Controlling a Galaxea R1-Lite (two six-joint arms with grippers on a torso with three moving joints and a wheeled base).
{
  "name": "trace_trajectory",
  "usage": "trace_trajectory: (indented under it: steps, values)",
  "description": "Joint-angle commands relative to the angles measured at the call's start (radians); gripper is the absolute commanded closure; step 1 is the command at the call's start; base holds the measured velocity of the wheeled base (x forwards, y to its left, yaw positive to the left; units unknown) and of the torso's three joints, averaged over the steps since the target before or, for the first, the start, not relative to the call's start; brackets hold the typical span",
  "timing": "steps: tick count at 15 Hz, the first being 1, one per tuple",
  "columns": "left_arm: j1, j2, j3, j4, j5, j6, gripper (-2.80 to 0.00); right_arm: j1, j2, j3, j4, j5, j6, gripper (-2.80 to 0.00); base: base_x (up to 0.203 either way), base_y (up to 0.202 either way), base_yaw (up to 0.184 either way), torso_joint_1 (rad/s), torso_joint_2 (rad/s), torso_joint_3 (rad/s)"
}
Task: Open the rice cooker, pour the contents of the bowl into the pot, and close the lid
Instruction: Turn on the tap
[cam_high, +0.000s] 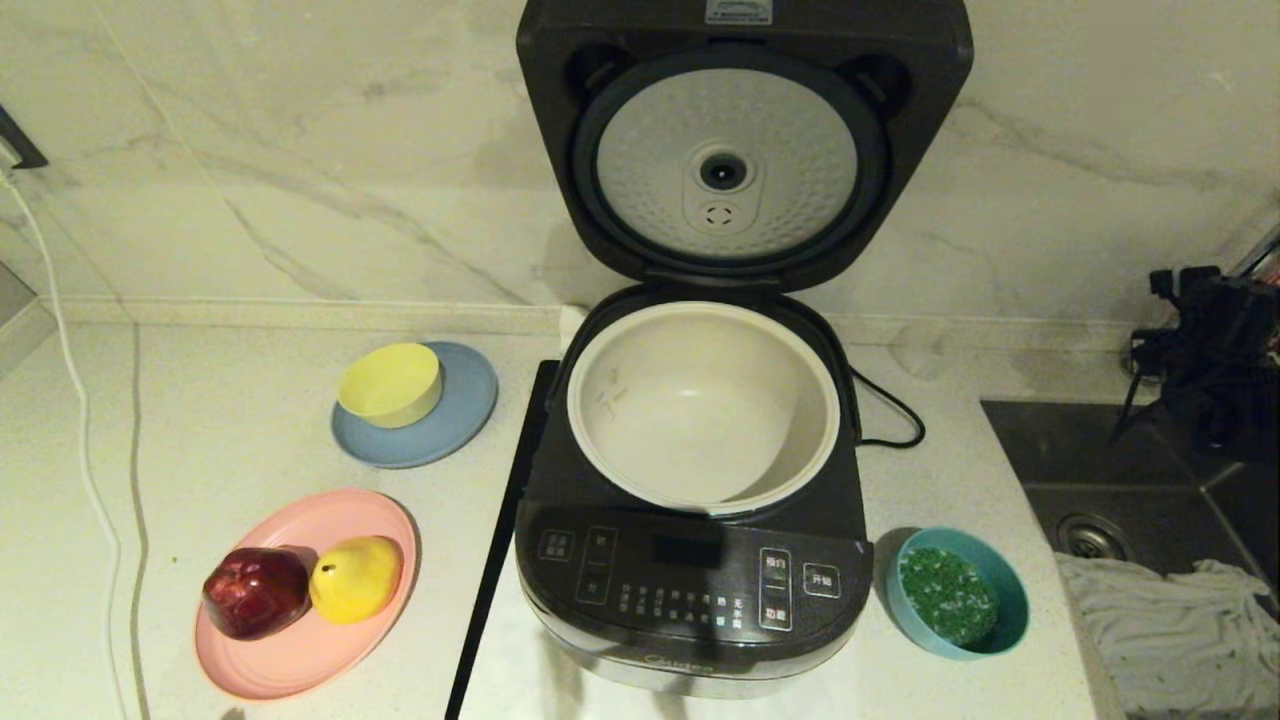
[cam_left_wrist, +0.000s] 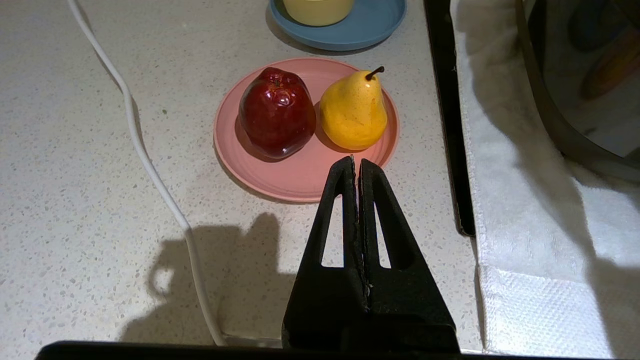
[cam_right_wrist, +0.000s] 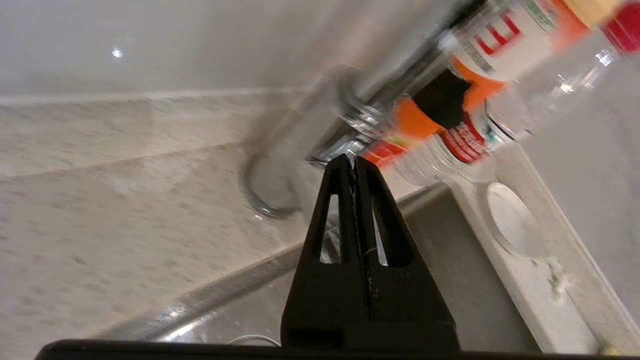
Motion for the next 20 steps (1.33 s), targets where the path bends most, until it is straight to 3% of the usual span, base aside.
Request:
trace_trajectory:
  steps: [1, 9, 14, 16, 18, 20]
  values:
    - [0.000, -0.001, 0.000, 0.000, 0.000, 0.000, 0.00, -0.006, -0.015, 0.031, -0.029, -0.003, -0.005, 0.00, 0.000, 0.000, 0.000, 0.000, 0.00, 0.000]
    - [0.000, -0.001, 0.000, 0.000, 0.000, 0.000, 0.00, -0.009, -0.048, 0.192, -0.132, -0.003, -0.007, 0.00, 0.000, 0.000, 0.000, 0.000, 0.00, 0.000]
    - [0.000, -0.001, 0.000, 0.000, 0.000, 0.000, 0.00, 0.020, -0.208, 0.241, -0.080, 0.002, 0.031, 0.00, 0.000, 0.000, 0.000, 0.000, 0.00, 0.000]
    - [0.000, -0.001, 0.000, 0.000, 0.000, 0.000, 0.00, 0.050, -0.320, 0.275, 0.095, 0.030, 0.104, 0.00, 0.000, 0.000, 0.000, 0.000, 0.00, 0.000]
    - [0.000, -0.001, 0.000, 0.000, 0.000, 0.000, 0.00, 0.084, -0.439, 0.287, 0.425, 0.119, 0.216, 0.00, 0.000, 0.000, 0.000, 0.000, 0.00, 0.000]
    - [0.000, -0.001, 0.000, 0.000, 0.000, 0.000, 0.00, 0.126, -0.551, 0.286, 0.768, 0.263, 0.331, 0.00, 0.000, 0.000, 0.000, 0.000, 0.00, 0.000]
